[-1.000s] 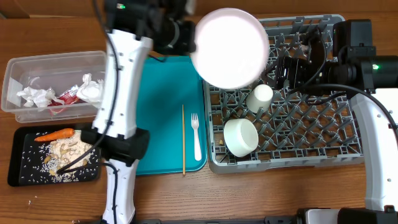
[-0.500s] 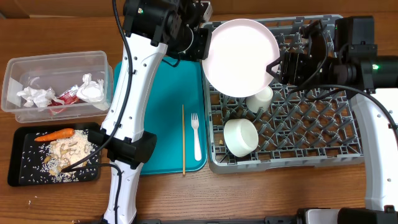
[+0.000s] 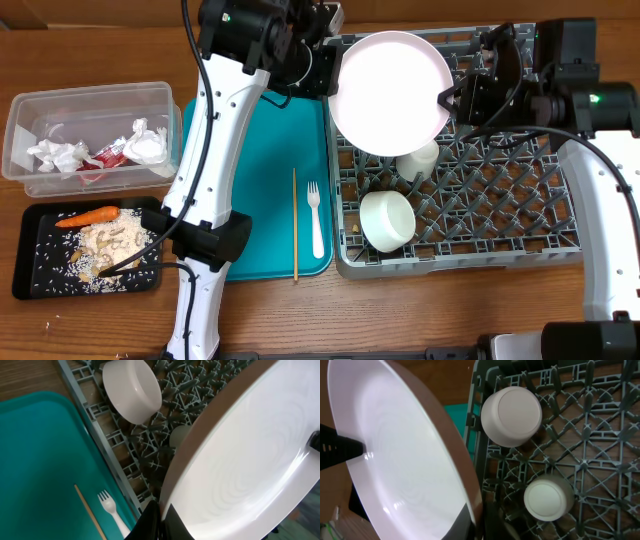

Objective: Sort waste into correct bins and load items into the dishwasher
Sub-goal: 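Lift the pink plate over the rack and hand it to the right gripper, then lower the pink plate upright into the back of the rack with the right gripper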

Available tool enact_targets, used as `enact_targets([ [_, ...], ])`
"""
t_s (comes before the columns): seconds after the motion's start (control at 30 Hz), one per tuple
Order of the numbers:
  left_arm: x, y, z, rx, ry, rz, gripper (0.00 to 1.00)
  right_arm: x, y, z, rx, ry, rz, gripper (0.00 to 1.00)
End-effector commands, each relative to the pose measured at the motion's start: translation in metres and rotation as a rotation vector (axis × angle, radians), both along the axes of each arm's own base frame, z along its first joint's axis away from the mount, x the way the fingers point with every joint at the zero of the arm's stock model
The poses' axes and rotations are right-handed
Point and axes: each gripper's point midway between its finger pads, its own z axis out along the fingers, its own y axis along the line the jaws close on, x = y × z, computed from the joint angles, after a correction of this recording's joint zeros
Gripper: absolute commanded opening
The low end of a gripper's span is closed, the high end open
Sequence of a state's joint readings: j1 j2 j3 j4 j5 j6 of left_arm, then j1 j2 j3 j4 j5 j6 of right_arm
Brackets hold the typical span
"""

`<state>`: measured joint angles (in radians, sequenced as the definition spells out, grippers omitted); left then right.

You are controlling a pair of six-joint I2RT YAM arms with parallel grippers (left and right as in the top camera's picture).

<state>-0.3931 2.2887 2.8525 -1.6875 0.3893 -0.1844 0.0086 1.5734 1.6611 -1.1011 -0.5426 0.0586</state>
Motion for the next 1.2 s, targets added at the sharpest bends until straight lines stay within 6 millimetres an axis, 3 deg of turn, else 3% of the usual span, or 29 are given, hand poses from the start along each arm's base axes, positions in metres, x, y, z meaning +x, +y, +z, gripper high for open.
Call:
enact_targets([
  [0.0,-0.007,-0.005,0.009,-0.026,-0.006,-0.023,0.04,0.003,0.003,0.006,0.009,-0.033,0.013,0.04],
  [0.03,-0.008,-0.005,0.009,-0.026,-0.006,-0.023,0.07,0.005,0.003,0.007,0.009,-0.042,0.013,0.04],
  [0.13,-0.007,-0.005,0.009,-0.027,-0.006,-0.022,0.5,0.011,-0.001,0.009,-0.014,-0.069,-0.004,0.04],
  [0.17,-0.007,-0.005,0.009,-0.027,-0.006,-0.022,0.77,0.016,-0.007,0.008,-0.048,-0.081,-0.031,0.04],
  [0.23,-0.005,-0.001,0.009,-0.027,-0.008,-0.012,1.0,0.021,-0.02,0.004,-0.108,-0.088,-0.079,0.04],
  [0.33,0.003,0.013,0.009,-0.027,-0.009,0.022,1.0,0.03,-0.051,-0.003,-0.233,-0.076,-0.234,0.04],
  [0.43,0.014,0.034,0.009,-0.027,-0.006,0.076,1.0,0.032,-0.118,-0.005,-0.474,-0.065,-0.556,0.04],
  [0.5,0.021,0.049,0.009,-0.03,-0.005,0.11,1.0,0.027,-0.151,0.002,-0.599,-0.073,-0.718,0.04],
  [0.63,0.029,0.068,0.009,-0.028,-0.006,0.155,1.0,0.016,-0.184,0.015,-0.722,-0.094,-0.922,0.04],
  [0.87,0.036,0.086,0.006,0.026,-0.024,0.202,1.0,0.016,-0.186,0.007,-0.771,-0.094,-1.01,0.04],
  [0.97,0.036,0.087,0.005,0.029,-0.025,0.203,1.0,0.015,-0.186,0.008,-0.878,-0.117,-1.049,0.04],
  [1.17,0.036,0.087,0.005,0.029,-0.025,0.203,1.0,0.025,-0.151,0.01,-1.081,-0.213,-1.045,0.04],
])
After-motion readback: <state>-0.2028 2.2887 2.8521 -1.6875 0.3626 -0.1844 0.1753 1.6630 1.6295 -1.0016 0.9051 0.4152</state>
